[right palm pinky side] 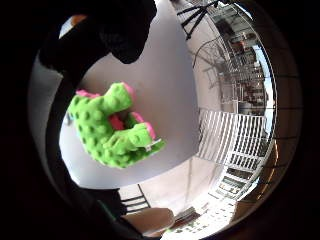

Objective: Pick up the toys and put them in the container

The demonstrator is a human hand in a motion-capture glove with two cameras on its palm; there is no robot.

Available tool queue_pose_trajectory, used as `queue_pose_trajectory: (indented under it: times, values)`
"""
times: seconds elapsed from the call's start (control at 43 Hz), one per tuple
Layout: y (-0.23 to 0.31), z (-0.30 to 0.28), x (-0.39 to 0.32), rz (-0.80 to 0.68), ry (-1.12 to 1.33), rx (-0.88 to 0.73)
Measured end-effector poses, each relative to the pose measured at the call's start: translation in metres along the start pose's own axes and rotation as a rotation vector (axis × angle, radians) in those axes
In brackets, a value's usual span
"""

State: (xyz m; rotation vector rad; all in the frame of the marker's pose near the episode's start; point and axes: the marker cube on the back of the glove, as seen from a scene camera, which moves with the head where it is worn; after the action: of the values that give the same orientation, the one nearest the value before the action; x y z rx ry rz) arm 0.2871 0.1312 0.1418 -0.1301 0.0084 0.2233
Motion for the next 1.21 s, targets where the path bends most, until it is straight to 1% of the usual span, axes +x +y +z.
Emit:
queue_pose_trajectory:
  times: [0.442, 0.675, 0.931, 1.117, 1.21]
  values:
    - [0.02, 0.074, 0.022, 0.032, -0.032, -0.118]
    - [0.025, 0.092, 0.022, 0.077, 0.055, -0.164]
    - [0.025, 0.095, 0.024, 0.106, 0.063, -0.098]
    - [0.027, 0.087, 0.02, 0.118, 0.056, -0.058]
    - [0.024, 0.081, 0.02, 0.115, 0.094, -0.03]
